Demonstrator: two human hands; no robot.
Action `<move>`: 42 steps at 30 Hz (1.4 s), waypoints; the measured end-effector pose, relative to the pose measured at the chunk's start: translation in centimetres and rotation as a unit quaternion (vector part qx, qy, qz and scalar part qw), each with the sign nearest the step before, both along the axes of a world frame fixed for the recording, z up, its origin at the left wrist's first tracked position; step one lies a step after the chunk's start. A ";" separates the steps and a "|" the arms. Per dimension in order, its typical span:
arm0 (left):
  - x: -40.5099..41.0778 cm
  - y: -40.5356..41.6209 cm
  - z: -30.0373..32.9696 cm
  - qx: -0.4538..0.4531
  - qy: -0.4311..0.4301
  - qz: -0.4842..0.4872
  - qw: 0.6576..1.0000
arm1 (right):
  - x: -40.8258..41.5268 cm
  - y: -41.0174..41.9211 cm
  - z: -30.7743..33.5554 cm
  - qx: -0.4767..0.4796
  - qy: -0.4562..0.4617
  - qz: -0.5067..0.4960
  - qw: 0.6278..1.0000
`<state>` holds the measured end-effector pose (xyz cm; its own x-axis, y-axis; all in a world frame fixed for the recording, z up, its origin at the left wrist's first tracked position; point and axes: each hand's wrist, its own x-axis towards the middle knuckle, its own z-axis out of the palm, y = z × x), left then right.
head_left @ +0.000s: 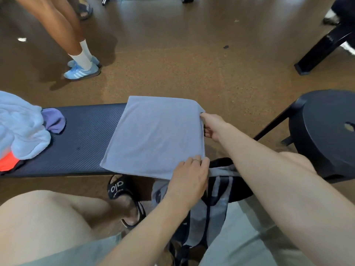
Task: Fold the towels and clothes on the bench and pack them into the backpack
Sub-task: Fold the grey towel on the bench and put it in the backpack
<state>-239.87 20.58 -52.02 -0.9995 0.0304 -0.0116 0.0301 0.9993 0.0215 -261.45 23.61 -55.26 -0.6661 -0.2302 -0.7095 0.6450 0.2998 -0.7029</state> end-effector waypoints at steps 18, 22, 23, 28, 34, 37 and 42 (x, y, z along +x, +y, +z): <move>3.1 -5.9 7.7 0.376 -0.017 0.142 0.916 | -2.2 -2.7 8.0 0.024 0.280 -0.052 0.958; 4.4 -9.3 8.4 0.371 -0.053 0.134 0.917 | -0.6 -7.5 10.3 0.069 0.378 0.058 0.921; 4.7 -10.4 8.4 0.367 -0.062 0.137 0.918 | -0.2 -8.9 10.5 0.077 0.391 0.089 0.913; 6.5 -16.2 7.9 0.386 -0.131 0.182 0.895 | 1.9 -15.9 9.9 0.106 0.403 0.190 0.889; 6.6 -22.4 6.6 0.424 -0.181 0.219 0.860 | 2.9 -22.3 7.0 0.170 0.415 0.232 0.863; 6.4 -24.4 5.2 0.432 -0.204 0.215 0.852 | 2.7 -23.8 5.2 0.198 0.404 0.226 0.864; 5.6 -25.7 3.7 0.379 -0.236 0.210 0.870 | 2.5 -24.1 3.5 0.222 0.399 0.221 0.862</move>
